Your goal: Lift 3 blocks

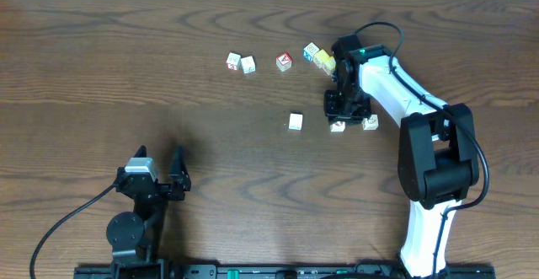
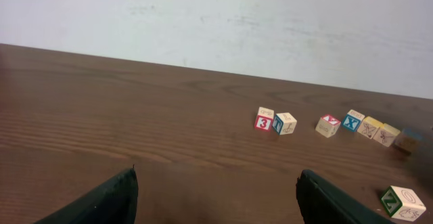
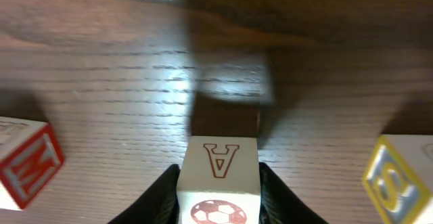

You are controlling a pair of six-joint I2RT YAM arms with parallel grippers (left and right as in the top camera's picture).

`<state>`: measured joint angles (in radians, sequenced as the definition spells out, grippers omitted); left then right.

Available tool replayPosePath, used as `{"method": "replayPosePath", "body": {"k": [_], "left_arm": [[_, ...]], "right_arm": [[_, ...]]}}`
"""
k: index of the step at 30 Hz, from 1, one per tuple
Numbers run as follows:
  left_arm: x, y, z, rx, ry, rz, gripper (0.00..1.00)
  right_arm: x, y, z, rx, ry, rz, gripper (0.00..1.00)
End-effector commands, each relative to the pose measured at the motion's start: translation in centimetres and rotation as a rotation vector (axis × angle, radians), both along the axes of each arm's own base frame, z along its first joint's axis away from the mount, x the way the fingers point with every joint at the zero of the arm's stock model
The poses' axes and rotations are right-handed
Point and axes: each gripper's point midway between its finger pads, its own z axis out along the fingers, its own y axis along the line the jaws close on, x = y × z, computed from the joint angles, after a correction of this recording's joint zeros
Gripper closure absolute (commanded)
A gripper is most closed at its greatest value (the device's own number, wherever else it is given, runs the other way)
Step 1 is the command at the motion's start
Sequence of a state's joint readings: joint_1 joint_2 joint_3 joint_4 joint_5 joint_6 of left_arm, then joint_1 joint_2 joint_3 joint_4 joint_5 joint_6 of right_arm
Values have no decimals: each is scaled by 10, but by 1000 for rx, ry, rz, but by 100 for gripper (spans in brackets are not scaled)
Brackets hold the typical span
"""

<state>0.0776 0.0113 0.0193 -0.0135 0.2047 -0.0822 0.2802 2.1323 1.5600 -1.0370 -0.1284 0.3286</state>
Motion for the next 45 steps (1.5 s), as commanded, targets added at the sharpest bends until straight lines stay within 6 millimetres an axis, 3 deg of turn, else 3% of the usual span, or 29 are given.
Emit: {"method": "replayPosePath", "body": {"k": [1,20,42,45], "left_arm": [[-1,-3,-16,-12,49,-18,25],[-1,-3,-16,-12,49,-18,25],[-1,-3,-16,-12,49,-18,25],[-1,-3,-16,-12,49,-18,25]], "right_arm": [[-1,14,9,53,-8,-15,70],[10,61,10,92,-100,-34,69],[-1,55,9,63,-60,-15,64],[-1,55,9,63,-61,-15,60]]}}
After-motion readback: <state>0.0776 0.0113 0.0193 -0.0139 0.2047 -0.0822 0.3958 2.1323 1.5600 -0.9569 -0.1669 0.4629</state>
